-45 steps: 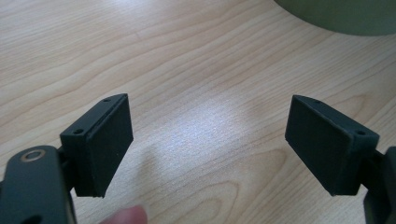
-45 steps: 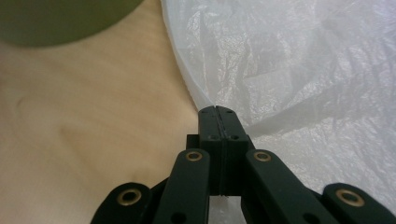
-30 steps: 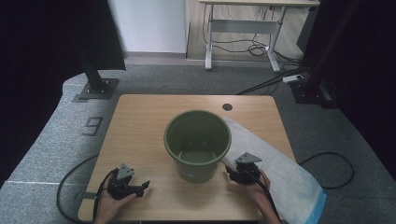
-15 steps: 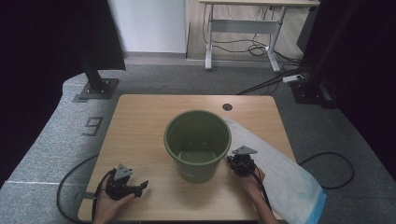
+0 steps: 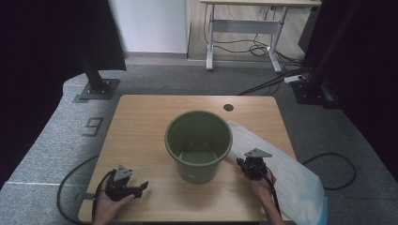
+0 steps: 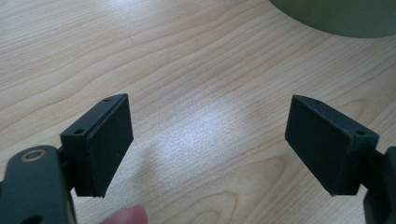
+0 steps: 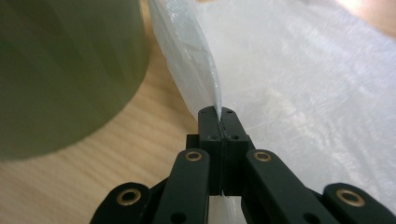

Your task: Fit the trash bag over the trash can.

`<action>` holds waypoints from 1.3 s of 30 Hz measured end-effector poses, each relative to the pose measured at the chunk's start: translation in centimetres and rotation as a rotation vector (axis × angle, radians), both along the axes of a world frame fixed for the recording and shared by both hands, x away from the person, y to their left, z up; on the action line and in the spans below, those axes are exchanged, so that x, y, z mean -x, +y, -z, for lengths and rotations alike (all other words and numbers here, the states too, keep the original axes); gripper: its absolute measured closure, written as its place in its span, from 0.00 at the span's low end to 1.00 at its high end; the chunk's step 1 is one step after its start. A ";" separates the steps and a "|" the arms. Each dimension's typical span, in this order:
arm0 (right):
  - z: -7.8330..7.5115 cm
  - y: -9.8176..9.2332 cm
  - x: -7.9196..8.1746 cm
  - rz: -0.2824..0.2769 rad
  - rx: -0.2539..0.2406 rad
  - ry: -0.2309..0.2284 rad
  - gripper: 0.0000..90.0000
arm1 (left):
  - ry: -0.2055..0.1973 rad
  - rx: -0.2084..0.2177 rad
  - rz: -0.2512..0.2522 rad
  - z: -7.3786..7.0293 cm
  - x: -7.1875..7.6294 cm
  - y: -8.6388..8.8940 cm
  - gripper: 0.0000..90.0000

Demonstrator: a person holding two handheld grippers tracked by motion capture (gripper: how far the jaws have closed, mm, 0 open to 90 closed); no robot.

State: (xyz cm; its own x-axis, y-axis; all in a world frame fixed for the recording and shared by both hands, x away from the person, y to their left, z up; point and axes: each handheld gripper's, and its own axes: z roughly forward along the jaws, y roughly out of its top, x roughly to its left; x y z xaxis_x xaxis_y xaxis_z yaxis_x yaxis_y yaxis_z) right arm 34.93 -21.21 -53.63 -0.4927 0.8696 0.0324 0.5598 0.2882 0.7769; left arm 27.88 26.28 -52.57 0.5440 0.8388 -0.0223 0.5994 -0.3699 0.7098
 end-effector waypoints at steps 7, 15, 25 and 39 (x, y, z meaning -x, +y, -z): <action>0.0 0.7 0.1 -0.014 0.049 -0.015 0.67 | 0.003 0.012 0.001 0.0 0.0 0.2 0.17; 0.8 4.0 -1.6 -0.076 0.082 -0.012 0.53 | 0.007 0.010 -0.002 0.1 0.0 0.4 0.17; 0.8 3.2 -1.8 -0.013 0.049 -0.020 0.99 | -0.001 0.034 -0.004 -0.2 0.1 0.7 0.17; -6.5 -1.3 -1.1 0.089 -0.175 -0.134 0.99 | 0.011 0.035 -0.010 0.1 0.1 0.7 0.17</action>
State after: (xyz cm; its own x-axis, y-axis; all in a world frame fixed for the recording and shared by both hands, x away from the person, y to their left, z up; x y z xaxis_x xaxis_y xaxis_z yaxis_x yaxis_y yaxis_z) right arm 36.00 -22.55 -47.12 -0.4245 0.8967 0.1256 0.4650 0.0969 0.8800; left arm 27.76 26.99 -52.68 0.5348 0.8430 -0.0578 0.6106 -0.3383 0.7160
